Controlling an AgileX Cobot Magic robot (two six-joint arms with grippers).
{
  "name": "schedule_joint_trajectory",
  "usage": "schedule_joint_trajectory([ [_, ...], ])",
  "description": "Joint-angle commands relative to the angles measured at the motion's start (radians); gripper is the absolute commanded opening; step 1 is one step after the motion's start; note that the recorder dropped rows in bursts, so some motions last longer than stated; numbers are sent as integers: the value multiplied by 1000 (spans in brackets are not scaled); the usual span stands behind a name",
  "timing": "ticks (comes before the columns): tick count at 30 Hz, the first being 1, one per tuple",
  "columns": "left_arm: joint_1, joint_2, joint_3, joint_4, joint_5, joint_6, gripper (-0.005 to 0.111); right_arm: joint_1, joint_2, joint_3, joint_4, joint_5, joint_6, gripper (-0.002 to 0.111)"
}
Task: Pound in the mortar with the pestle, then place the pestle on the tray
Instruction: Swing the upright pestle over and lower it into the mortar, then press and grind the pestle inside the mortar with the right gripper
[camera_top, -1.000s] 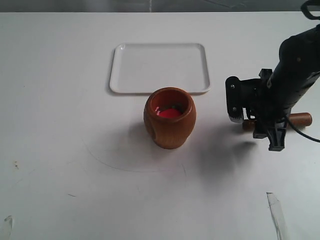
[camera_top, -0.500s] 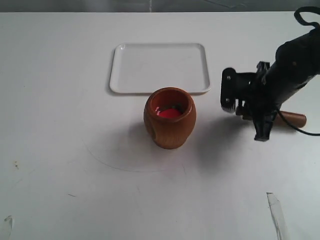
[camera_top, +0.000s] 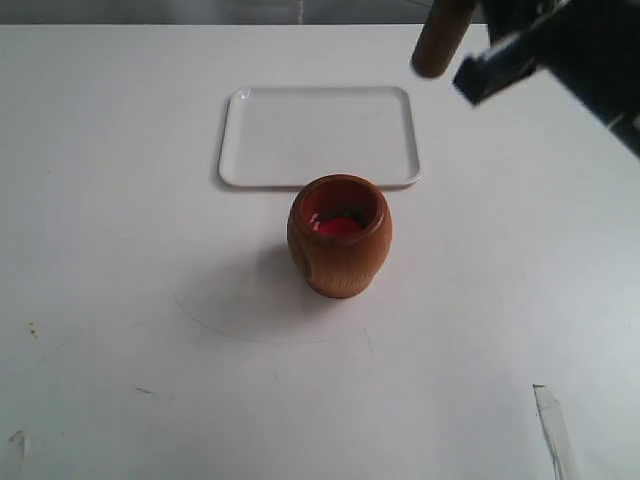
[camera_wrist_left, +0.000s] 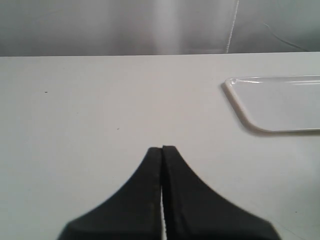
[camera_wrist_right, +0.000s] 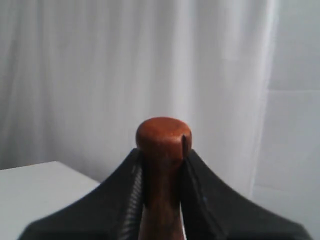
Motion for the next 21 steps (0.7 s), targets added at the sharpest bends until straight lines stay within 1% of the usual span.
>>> schedule_joint_trajectory([
  [1,-8,-1,1,-7,-3,-8,0,1,55,127,-153,-141,81,0],
  [2,-8,-1,1,-7,-3,-8,0,22,73,127,-209,-141,81,0],
  [3,-8,-1,1,-7,-3,-8,0,49,80,125,-205,-141,66,0],
  [6,-8,-1,1,-7,-3,-8,0,179,139,84,-97,-141,-28,0],
  [8,-8,-1,1,-7,-3,-8,0,226,207,38,-91,-141,-41,0],
  [12,-8,-1,1,-7,-3,-8,0,242,275,28,-17,-141,-109,0],
  [16,-8,-1,1,-7,-3,-8,0,242,277,28,-24,-141,-130,0],
  [18,-8,-1,1,-7,-3,-8,0,242,284,28,-19,-141,-129,0],
  [20,-8,-1,1,-7,-3,-8,0,242,340,29,-21,-141,-102,0],
  [21,-8,-1,1,-7,-3,-8,0,242,403,38,-26,-141,-74,0],
])
